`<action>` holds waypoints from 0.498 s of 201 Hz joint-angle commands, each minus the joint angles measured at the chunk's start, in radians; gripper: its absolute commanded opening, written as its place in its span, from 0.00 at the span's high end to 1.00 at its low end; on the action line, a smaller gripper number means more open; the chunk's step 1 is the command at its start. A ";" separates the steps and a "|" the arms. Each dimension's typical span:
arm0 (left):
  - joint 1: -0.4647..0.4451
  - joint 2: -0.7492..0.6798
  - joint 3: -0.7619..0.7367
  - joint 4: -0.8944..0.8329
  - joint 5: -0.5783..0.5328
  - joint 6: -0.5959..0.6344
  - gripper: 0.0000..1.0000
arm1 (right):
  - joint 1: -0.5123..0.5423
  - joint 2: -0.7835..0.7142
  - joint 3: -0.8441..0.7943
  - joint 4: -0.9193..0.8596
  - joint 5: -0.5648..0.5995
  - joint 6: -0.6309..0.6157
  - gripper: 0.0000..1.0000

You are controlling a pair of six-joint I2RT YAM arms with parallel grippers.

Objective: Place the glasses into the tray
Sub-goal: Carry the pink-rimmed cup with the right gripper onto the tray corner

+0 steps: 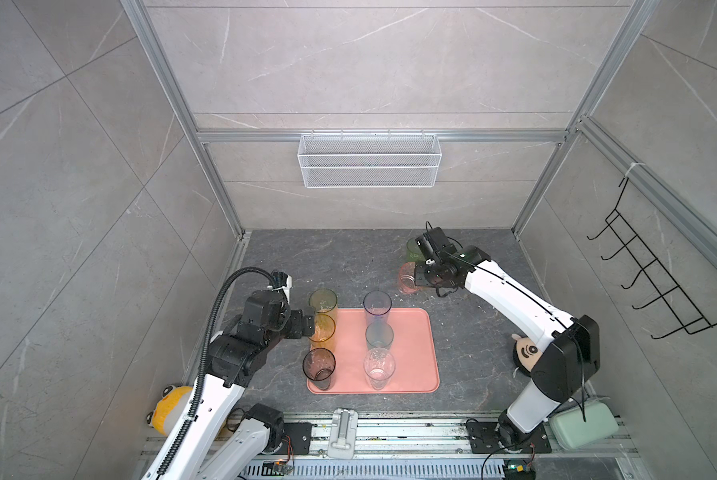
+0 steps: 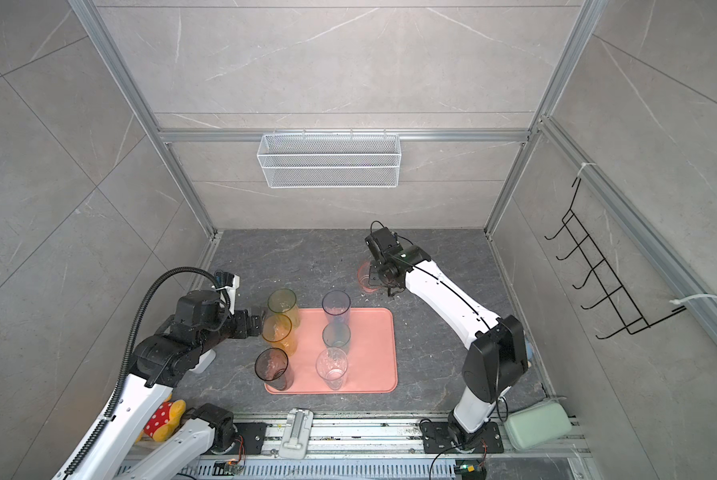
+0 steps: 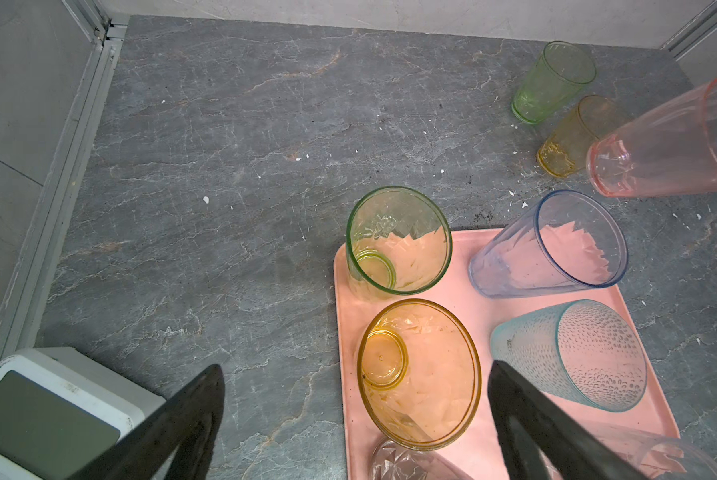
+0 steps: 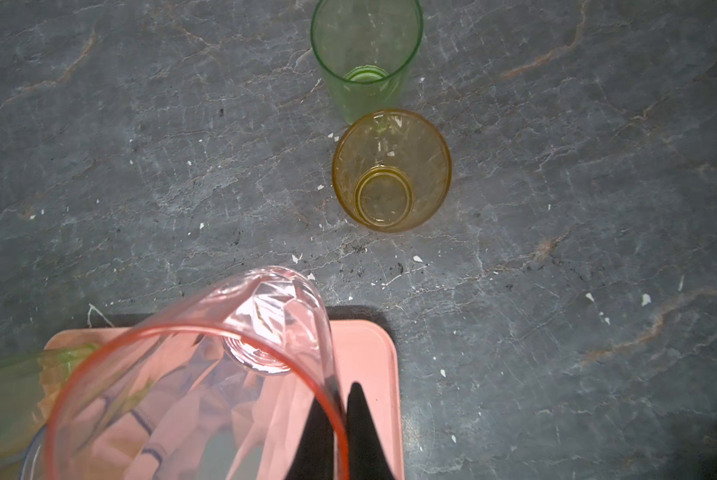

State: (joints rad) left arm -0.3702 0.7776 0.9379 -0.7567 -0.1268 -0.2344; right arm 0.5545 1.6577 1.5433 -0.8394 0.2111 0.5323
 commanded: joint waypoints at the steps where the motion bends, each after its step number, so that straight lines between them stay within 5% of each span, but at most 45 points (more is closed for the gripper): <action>1: 0.005 -0.004 0.011 0.007 -0.012 0.013 0.01 | 0.010 -0.108 -0.055 0.050 -0.030 -0.040 1.00; 100: 0.005 -0.001 0.011 0.005 -0.017 0.013 0.02 | 0.056 -0.231 -0.204 -0.020 0.016 -0.056 1.00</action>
State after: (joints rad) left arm -0.3702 0.7784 0.9379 -0.7582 -0.1291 -0.2344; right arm 0.5919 1.4693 1.3842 -0.8303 0.1932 0.4927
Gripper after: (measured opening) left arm 0.983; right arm 0.072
